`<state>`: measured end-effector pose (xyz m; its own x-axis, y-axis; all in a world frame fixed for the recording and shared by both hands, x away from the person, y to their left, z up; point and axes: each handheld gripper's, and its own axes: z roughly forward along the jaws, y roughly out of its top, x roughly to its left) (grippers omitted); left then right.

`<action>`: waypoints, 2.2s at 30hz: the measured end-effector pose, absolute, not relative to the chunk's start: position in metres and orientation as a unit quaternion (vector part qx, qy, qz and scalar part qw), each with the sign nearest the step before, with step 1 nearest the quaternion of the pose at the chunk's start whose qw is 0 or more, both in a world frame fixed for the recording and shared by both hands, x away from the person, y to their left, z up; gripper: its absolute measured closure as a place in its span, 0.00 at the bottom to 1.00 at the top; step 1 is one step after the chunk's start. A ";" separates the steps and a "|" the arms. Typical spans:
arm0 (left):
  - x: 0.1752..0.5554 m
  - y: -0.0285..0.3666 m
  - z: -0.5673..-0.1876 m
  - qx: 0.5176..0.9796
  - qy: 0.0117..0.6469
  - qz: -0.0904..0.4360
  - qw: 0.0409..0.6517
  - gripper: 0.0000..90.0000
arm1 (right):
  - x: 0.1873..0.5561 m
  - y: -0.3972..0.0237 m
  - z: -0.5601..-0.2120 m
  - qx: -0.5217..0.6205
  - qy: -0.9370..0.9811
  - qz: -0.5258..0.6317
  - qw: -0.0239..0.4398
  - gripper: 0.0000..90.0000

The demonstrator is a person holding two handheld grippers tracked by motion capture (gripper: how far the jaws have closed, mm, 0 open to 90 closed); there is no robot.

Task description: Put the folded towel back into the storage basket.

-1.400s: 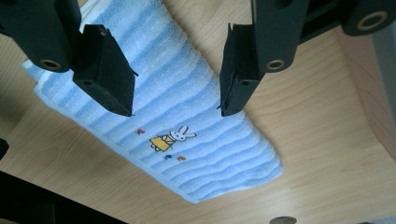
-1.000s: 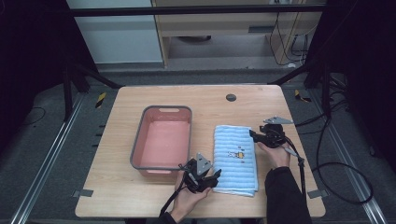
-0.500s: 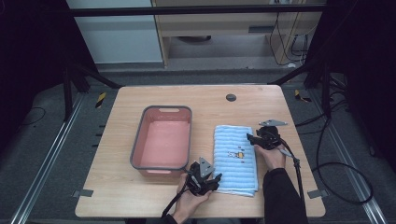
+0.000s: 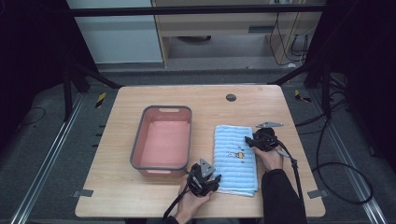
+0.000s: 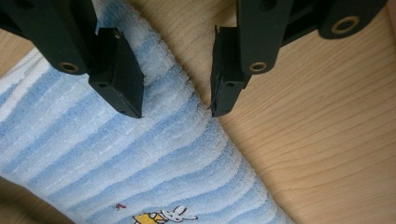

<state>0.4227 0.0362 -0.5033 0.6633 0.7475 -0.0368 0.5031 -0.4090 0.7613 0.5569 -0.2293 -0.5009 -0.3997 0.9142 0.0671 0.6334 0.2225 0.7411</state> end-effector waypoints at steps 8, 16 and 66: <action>0.423 0.038 -0.508 0.816 0.385 0.151 0.404 0.65 | 0.554 -0.225 -0.501 0.517 0.754 0.358 0.192 0.76; 0.422 0.036 -0.507 0.816 0.387 0.132 0.409 0.80 | 0.554 -0.222 -0.501 0.523 0.751 0.362 0.180 0.88; 0.407 0.056 -0.449 0.794 0.353 0.152 0.471 0.95 | 0.518 -0.222 -0.427 0.466 0.732 0.441 0.230 0.92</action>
